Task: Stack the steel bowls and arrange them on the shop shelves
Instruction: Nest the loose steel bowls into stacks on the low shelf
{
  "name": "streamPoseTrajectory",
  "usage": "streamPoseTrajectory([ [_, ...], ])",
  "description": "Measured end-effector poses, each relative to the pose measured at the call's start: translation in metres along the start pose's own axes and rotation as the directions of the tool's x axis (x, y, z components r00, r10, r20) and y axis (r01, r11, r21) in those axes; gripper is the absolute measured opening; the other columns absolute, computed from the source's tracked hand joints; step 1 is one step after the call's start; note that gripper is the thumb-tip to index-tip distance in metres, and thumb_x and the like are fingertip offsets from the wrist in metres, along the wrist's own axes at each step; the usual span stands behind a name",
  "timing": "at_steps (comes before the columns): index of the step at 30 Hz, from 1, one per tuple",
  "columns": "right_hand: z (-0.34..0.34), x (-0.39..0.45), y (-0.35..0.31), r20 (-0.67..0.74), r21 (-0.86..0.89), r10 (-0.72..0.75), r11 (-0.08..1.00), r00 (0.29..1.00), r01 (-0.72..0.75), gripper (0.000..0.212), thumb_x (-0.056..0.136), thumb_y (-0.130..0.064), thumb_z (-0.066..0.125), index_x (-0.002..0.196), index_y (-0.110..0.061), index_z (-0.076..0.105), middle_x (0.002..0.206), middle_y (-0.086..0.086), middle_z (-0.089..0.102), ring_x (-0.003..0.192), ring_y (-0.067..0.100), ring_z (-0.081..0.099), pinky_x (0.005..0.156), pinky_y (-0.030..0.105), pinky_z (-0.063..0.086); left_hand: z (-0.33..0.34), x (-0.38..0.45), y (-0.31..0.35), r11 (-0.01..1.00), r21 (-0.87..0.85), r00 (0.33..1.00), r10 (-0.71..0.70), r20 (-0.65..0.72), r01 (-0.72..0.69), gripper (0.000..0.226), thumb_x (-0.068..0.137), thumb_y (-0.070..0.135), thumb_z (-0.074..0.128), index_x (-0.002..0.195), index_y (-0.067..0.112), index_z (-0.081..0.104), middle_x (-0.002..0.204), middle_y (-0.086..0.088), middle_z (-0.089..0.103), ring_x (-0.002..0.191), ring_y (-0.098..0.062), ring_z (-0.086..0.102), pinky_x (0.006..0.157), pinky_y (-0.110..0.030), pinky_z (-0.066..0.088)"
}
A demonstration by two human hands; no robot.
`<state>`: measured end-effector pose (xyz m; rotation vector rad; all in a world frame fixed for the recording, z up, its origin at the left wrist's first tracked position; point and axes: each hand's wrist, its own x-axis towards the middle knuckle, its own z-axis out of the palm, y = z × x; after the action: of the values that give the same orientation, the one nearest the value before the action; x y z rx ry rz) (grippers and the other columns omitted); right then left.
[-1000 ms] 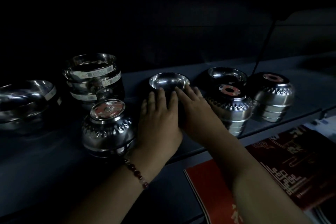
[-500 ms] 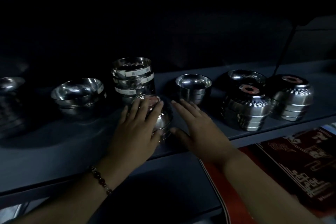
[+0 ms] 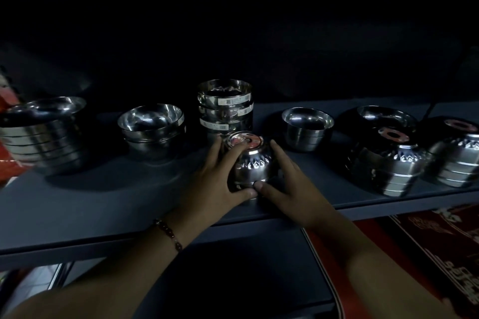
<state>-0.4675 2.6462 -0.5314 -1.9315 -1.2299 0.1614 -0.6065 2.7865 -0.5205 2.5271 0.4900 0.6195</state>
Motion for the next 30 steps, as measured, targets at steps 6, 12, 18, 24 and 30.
streamPoseTrajectory([
  [6,-0.005,-0.001,-0.001,0.008,-0.004,-0.037,0.999,0.999,0.037,0.091,0.087,-0.034,0.072,0.156,-0.027,0.014,0.159,-0.010,0.025,0.142,-0.006,0.020,0.106,-0.002,0.015,-0.001,-0.002,0.001,0.987,-0.150,0.996,0.053,-0.068,-0.062,0.089,0.074,0.037,0.085,0.137,0.063,0.028,0.154,0.031,0.006,0.138,0.006,0.021,0.091,0.004,0.022],
  [12,-0.021,-0.002,-0.011,-0.036,0.037,-0.107,0.993,0.994,0.109,0.092,0.085,-0.025,0.074,0.155,-0.034,0.015,0.160,-0.013,0.024,0.145,-0.004,0.021,0.119,0.025,0.025,-0.008,-0.002,0.010,0.981,-0.165,0.982,0.072,-0.174,-0.101,0.090,0.071,0.037,0.086,0.143,0.054,0.034,0.162,0.021,0.008,0.146,-0.002,0.021,0.107,-0.020,0.033],
  [18,-0.045,-0.012,-0.024,-0.122,0.129,-0.149,0.978,0.981,0.164,0.085,0.087,-0.020,0.073,0.155,-0.026,0.023,0.157,-0.013,0.032,0.144,-0.003,0.027,0.118,0.026,0.027,-0.014,-0.006,0.030,0.974,-0.203,0.970,0.053,-0.236,-0.103,0.088,0.070,0.046,0.083,0.142,0.056,0.034,0.162,0.023,0.006,0.140,0.001,0.023,0.100,-0.015,0.030],
  [24,-0.073,-0.026,-0.017,-0.179,0.070,-0.140,0.985,0.974,0.155,0.086,0.078,-0.010,0.065,0.152,-0.032,0.026,0.154,-0.017,0.035,0.141,-0.006,0.030,0.114,0.020,0.029,-0.013,-0.007,0.058,0.913,-0.361,0.961,0.095,-0.260,-0.188,0.086,0.066,0.054,0.079,0.141,0.055,0.036,0.151,0.026,0.033,0.136,0.009,0.034,0.101,-0.013,0.034],
  [30,-0.093,-0.040,-0.003,-0.381,0.101,-0.074,0.987,0.921,0.121,0.059,0.094,-0.001,0.058,0.142,-0.031,0.044,0.139,-0.017,0.054,0.130,-0.002,0.048,0.110,0.034,0.042,0.007,-0.011,0.080,0.764,-0.633,0.992,0.077,-0.099,-0.123,0.074,0.072,0.055,0.076,0.137,0.051,0.041,0.131,0.027,0.057,0.120,0.004,0.057,0.089,-0.015,0.051],
])
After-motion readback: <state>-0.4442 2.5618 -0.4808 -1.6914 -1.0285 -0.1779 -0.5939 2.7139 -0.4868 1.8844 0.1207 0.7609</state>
